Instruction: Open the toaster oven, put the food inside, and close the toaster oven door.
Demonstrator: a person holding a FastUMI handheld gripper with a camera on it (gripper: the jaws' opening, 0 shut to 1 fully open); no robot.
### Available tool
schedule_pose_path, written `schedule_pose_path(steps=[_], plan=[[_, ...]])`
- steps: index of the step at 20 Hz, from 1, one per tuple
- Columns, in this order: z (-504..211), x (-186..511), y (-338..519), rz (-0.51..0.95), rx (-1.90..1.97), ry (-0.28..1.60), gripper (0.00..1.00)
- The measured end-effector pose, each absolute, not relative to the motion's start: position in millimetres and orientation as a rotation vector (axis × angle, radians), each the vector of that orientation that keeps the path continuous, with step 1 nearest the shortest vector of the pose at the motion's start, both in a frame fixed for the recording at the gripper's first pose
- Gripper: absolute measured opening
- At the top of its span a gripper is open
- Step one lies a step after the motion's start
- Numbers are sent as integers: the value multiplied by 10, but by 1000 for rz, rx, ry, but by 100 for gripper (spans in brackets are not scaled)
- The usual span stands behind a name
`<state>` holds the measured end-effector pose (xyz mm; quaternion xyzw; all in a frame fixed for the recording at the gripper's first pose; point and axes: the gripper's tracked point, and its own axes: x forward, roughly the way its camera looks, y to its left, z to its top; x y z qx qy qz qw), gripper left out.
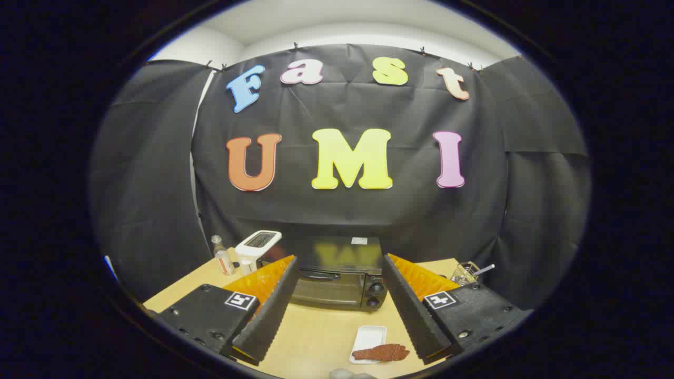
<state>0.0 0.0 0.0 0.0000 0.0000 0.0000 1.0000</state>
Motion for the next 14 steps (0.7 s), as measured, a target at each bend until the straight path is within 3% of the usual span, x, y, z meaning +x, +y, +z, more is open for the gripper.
schedule_pose_path(steps=[9,14], plan=[[-262,729,549,-1,-45,85,100],[-124,852,717,30,-6,26,100]])
